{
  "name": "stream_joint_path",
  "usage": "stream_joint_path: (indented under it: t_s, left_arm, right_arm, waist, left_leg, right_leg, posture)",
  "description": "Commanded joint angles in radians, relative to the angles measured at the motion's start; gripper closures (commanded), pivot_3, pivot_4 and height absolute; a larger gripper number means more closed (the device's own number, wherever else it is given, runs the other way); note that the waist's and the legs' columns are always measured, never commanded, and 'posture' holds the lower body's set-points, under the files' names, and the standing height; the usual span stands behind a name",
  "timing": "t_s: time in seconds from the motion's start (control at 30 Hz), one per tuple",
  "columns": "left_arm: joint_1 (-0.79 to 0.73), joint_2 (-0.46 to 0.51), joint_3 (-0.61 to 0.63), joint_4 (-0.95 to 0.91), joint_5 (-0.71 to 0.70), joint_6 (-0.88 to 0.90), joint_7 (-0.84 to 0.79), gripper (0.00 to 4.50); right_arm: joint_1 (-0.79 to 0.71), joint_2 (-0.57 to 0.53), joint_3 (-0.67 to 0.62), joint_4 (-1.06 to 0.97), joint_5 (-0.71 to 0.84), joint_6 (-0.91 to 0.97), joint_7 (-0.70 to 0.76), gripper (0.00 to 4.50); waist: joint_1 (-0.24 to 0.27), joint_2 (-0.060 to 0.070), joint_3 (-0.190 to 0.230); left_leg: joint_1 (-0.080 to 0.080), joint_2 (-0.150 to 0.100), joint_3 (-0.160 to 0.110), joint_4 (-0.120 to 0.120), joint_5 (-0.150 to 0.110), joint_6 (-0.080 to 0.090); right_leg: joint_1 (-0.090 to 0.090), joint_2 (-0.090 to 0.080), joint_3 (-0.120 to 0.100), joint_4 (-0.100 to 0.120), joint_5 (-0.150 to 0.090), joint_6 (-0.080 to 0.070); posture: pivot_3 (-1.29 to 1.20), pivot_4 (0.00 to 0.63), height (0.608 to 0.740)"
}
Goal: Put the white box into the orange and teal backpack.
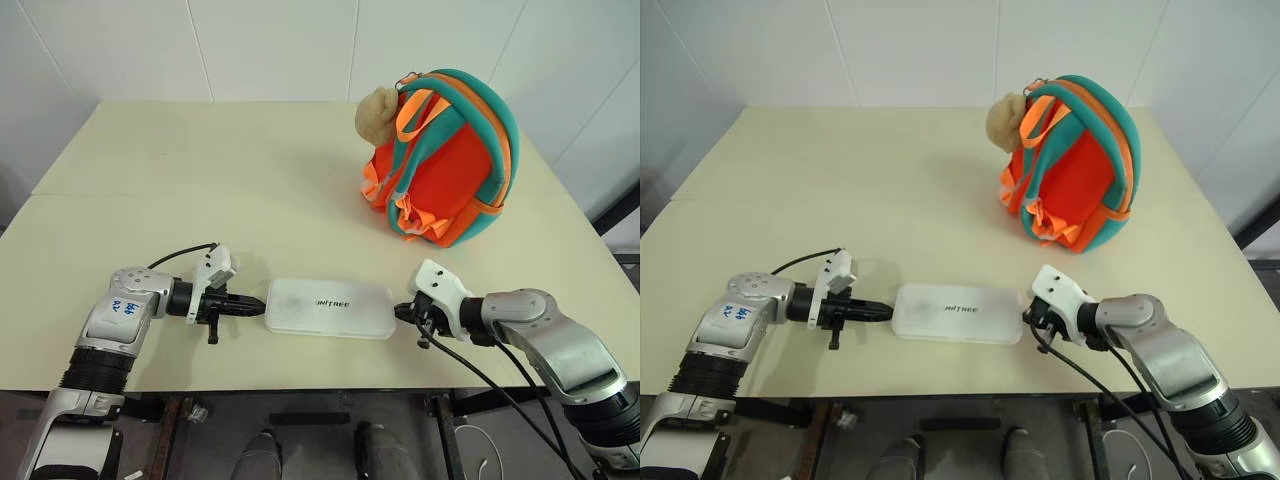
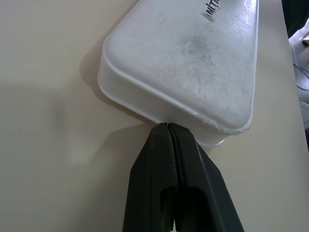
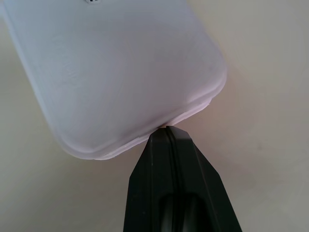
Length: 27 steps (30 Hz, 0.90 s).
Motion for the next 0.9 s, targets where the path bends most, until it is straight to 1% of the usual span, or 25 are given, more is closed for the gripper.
stream_joint_path:
  t_s: [0.03, 0.4, 0.6, 0.8, 0.9]
  left_arm:
    - [0.008, 0.009, -0.020, -0.094, -0.048, 0.024, -0.022, 4.47]
    - [0.051, 0.057, -0.013, -0.165, -0.056, 0.079, -0.005, 4.47]
    - [0.063, 0.078, -0.007, -0.171, -0.050, 0.099, 0.021, 4.47]
    - [0.035, 0.110, 0.047, -0.127, -0.060, 0.092, 0.054, 4.47]
    - [-0.001, 0.096, 0.100, -0.118, -0.078, 0.047, 0.102, 4.47]
  right_arm:
    - [-0.001, 0.005, -0.008, -0.085, 0.055, -0.050, 0.048, 4.50]
    - [-0.015, 0.016, 0.016, -0.007, 0.007, -0.114, 0.049, 4.50]
    - [-0.015, 0.007, 0.022, 0.027, -0.021, -0.142, 0.048, 4.50]
    - [-0.003, -0.039, -0.025, 0.077, -0.046, -0.178, 0.051, 4.50]
    - [0.000, -0.064, -0.051, 0.103, -0.053, -0.202, 0.047, 4.50]
  waist:
    - [0.000, 0.000, 0.000]
    - [0.001, 0.000, 0.000]
    - [0.000, 0.000, 0.000]
    - [0.000, 0.000, 0.000]
    - [0.001, 0.000, 0.000]
  left_leg:
    - [0.000, 0.000, 0.000, 0.000, 0.000, 0.000]
    - [0.000, 0.000, 0.000, 0.001, 0.000, 0.000]
    - [0.000, 0.000, 0.000, 0.001, 0.000, 0.000]
    - [0.000, 0.000, 0.000, 0.001, 0.000, 0.000]
    - [0.000, 0.000, 0.000, 0.001, 0.000, 0.000]
  right_leg:
    - [0.000, 0.000, 0.000, 0.000, 0.000, 0.000]
    - [0.000, 0.000, 0.000, 0.000, 0.000, -0.001]
    - [0.000, 0.000, 0.000, 0.000, 0.000, -0.001]
    - [0.000, 0.000, 0.000, 0.000, 0.000, -0.001]
    - [0.000, 0.000, 0.000, 0.000, 0.000, -0.001]
  posture:
    - [0.00, 0.150, 0.740]
    - [0.00, 0.150, 0.740]
    - [0.00, 0.150, 0.740]
    - [0.00, 0.150, 0.740]
    - [0.00, 0.150, 0.740]
